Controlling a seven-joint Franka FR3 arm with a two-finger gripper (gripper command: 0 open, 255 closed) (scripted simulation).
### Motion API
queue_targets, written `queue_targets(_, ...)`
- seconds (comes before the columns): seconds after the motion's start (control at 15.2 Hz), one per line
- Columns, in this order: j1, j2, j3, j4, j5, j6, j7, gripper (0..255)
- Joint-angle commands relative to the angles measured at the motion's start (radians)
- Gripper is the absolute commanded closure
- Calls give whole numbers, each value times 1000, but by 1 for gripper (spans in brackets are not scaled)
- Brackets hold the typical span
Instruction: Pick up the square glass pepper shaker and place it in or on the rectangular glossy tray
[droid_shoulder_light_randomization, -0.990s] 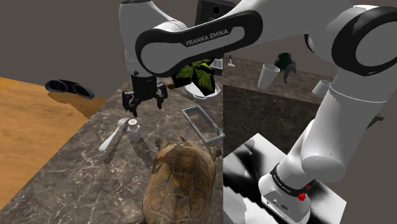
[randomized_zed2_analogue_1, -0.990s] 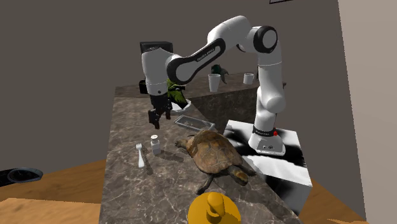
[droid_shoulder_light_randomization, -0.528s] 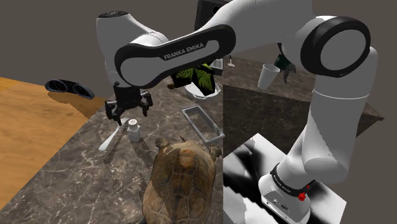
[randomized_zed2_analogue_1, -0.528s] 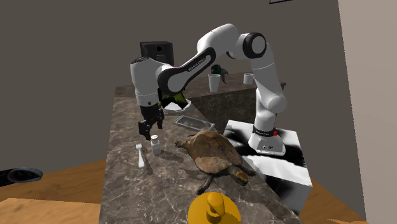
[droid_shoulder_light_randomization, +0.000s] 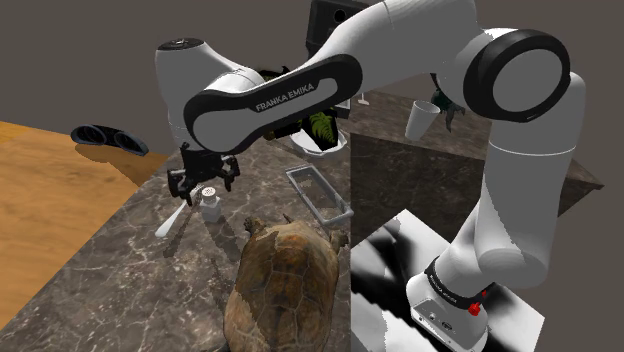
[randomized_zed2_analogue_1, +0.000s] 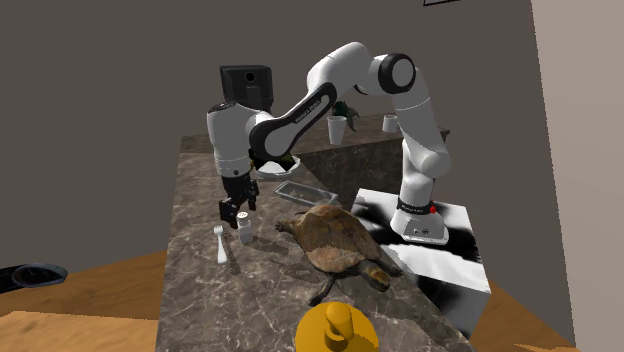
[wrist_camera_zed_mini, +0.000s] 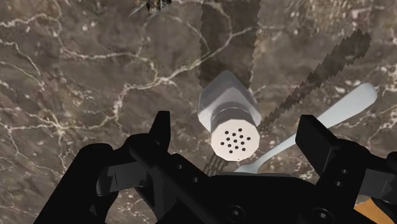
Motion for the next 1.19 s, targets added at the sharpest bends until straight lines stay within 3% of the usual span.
queue_targets(0.0, 0, 0, 0, -1, 0, 2, 0, 0)
queue_targets(0.2, 0, 0, 0, -1, 0, 2, 0, 0)
queue_targets(0.26, 0, 0, 0, -1, 0, 2, 0, 255)
queue_targets(0.86, 0, 0, 0, -1, 0, 2, 0, 255)
queue_targets(1.12, -3, -21, 5, 25, 11, -43, -7, 255)
